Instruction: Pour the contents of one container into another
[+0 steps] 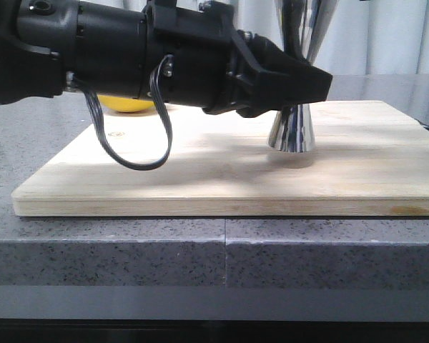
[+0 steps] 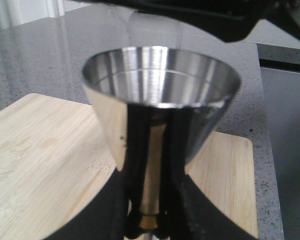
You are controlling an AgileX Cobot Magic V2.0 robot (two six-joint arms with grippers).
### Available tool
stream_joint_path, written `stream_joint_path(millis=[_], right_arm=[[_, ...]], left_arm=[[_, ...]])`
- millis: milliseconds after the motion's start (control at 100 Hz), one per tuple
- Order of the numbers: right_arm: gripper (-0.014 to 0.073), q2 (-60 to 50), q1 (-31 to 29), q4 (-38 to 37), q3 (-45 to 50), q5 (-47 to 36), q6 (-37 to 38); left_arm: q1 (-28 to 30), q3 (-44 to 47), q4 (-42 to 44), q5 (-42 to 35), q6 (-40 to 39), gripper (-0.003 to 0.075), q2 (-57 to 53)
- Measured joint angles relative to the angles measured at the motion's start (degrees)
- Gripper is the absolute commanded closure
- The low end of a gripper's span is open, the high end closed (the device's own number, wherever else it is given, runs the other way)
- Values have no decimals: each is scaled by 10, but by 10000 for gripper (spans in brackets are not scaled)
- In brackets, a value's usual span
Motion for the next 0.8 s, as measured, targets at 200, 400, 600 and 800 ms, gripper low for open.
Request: stream_joint_path(millis=[200, 400, 600, 800], right_arm=[[247, 0, 0, 0, 0, -1, -22], [247, 0, 0, 0, 0, -6, -25], [247, -1, 0, -1, -10, -9, -25], [247, -1, 0, -11, -34, 2, -25]], left_arm=[[0, 0, 0, -1, -1, 741, 0], [0, 0, 4, -5, -2, 741, 0], [0, 0, 4, -5, -3, 741, 0], [0, 0, 4, -6, -3, 741, 0]])
